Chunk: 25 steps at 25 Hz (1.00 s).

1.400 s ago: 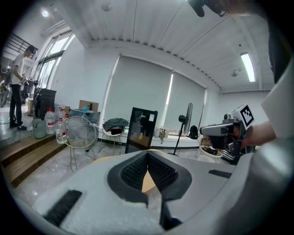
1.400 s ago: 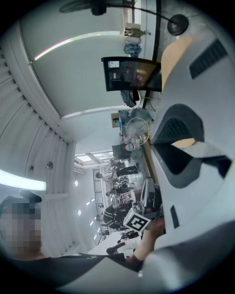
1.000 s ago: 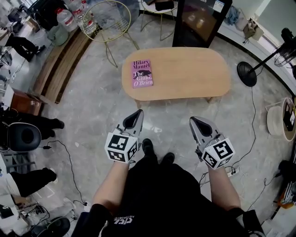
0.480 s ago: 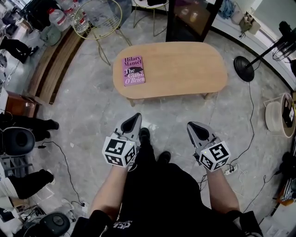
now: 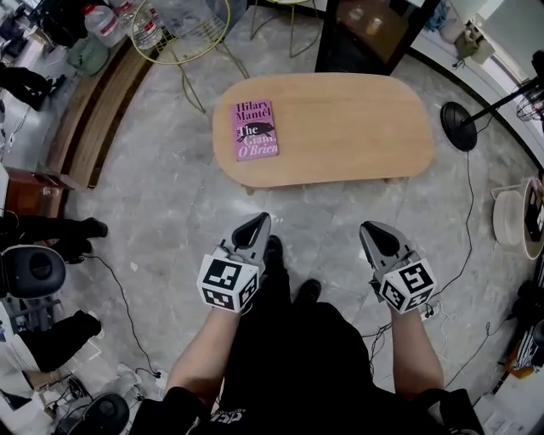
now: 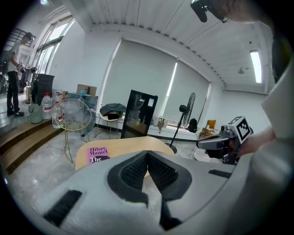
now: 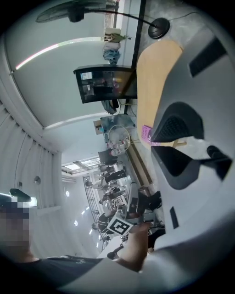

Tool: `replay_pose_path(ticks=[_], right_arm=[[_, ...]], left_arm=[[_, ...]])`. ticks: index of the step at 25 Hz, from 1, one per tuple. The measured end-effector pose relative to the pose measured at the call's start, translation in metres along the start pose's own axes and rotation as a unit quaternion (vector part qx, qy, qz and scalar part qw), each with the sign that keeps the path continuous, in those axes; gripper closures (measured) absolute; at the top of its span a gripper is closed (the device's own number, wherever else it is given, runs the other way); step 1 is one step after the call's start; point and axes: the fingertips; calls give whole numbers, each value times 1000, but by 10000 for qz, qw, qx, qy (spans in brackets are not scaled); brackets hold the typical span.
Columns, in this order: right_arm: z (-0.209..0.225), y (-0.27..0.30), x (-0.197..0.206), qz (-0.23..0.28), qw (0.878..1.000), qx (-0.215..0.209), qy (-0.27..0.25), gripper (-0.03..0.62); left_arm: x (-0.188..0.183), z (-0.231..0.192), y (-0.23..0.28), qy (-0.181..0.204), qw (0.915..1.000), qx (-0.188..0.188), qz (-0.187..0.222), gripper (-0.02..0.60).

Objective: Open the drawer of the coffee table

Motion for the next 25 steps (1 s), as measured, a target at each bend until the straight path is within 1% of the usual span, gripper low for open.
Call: replay_pose_path(ticks=[3,7,10,12,14,16,20,22,25], right_arm=[[6,32,2,-139,9999,51,-78,559],[19,76,13,-187,9998,103,25,553],[17,96,13,-64,9999,-47,-118,553],[15,105,16,67,9996,-181,-215,547],[20,115,24,205,9991,-262,-252,545],[26,131,42,234,9988,-324,-288,539],[36,165,83,257,9975,-440,-489,518],[45,180,102,327,9974,-437,-469,514],[65,205,130,352,9980,-318,-414,504]], left_arm=[[7,-28,15,44,10000,27,-43,580],[24,-58,37,-112,9998,-46,-138,580],[34,-66,51,-121,9998,-119,-83,580],[46,-65,61,-181,9998,-103,-26,580],[60,-65,79,-158,9998,-130,-6,580],[76,-68,98,-110,9997,-223,-19,580],[108,-80,129,-211,9989,-406,86,580],[126,-85,147,-129,9989,-443,75,580],[151,-93,179,86,9992,-392,17,580]])
Point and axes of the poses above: the fingertips, and each gripper's own axes: y forward along the fingers, z to its right, x out of its underside, and after that the axes turned 13 degrees about -z, right-handed
